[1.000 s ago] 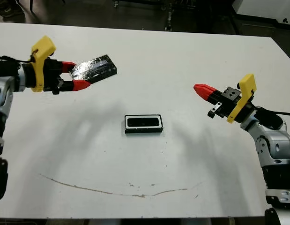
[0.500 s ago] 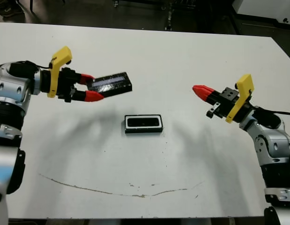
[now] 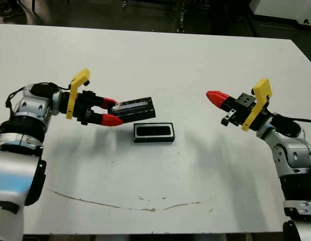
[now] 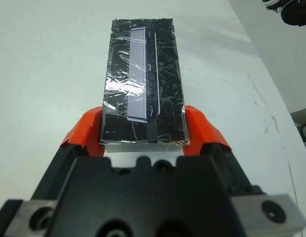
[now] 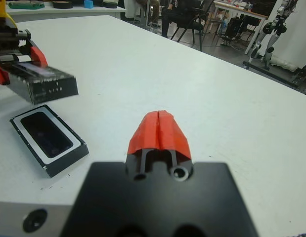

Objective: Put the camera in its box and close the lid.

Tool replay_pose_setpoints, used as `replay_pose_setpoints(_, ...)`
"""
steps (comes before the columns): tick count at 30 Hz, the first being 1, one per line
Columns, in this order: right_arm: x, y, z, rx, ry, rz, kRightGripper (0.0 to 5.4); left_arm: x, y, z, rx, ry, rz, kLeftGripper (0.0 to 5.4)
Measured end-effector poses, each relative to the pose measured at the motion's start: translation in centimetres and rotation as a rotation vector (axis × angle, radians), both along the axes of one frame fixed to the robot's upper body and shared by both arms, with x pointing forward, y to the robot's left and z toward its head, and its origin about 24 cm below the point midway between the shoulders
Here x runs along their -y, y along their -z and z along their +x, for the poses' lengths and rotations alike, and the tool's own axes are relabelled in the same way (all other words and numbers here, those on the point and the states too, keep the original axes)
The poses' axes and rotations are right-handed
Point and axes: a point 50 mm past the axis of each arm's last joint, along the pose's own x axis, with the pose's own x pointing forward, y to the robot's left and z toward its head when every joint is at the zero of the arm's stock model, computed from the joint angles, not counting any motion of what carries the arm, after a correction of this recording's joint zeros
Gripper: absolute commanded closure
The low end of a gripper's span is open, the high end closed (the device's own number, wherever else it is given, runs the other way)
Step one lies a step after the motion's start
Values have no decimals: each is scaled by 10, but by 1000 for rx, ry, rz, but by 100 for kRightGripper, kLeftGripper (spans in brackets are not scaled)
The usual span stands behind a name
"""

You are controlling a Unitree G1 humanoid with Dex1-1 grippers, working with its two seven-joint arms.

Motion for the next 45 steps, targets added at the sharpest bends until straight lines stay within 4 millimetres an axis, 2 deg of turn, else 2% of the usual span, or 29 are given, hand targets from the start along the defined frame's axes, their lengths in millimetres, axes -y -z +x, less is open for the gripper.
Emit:
replay_pose_setpoints(6, 0, 0, 0, 1, 3, 0, 540, 12, 6, 0, 1, 36, -10, 222)
replay_pose_setpoints(26, 0, -1, 0, 7, 1, 0, 540, 27, 20, -5, 67, 58, 102, 222)
replay_pose_setpoints(45, 2, -1, -1, 6, 7, 7, 540, 27, 30, -11, 106, 30, 82, 222)
